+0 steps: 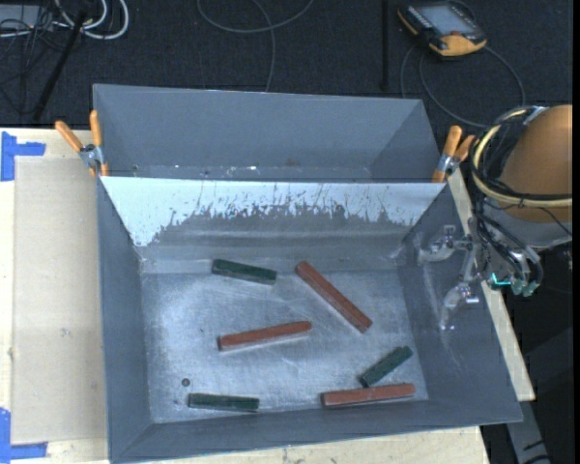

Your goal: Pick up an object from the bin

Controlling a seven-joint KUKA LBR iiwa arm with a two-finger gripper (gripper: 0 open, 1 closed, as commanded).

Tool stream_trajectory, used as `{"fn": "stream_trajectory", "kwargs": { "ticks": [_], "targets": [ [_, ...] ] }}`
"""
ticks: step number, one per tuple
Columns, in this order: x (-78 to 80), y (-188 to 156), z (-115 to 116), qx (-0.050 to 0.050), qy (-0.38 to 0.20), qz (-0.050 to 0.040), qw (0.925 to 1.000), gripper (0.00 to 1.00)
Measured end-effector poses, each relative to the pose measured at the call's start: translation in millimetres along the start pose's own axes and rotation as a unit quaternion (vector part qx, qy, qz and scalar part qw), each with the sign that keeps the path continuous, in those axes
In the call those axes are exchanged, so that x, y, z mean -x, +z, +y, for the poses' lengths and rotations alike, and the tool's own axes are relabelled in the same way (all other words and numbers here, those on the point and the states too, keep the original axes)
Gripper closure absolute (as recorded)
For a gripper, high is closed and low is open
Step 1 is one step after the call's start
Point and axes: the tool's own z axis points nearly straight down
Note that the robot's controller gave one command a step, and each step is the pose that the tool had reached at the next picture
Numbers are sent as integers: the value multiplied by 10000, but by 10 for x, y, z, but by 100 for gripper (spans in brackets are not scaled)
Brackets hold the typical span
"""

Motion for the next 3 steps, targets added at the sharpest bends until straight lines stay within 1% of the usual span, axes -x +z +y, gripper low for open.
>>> {"fn": "stream_trajectory", "kwargs": {
  "ticks": [1, 2, 3],
  "targets": [
    [16, -46, 6, -7, -14, -34, 10000, 0],
    [2, 222, 31, -18, -345, -70, 9994, 0],
    [-100, 829, 117, -14, -1436, -49, 9896, 0]
  ]
}}
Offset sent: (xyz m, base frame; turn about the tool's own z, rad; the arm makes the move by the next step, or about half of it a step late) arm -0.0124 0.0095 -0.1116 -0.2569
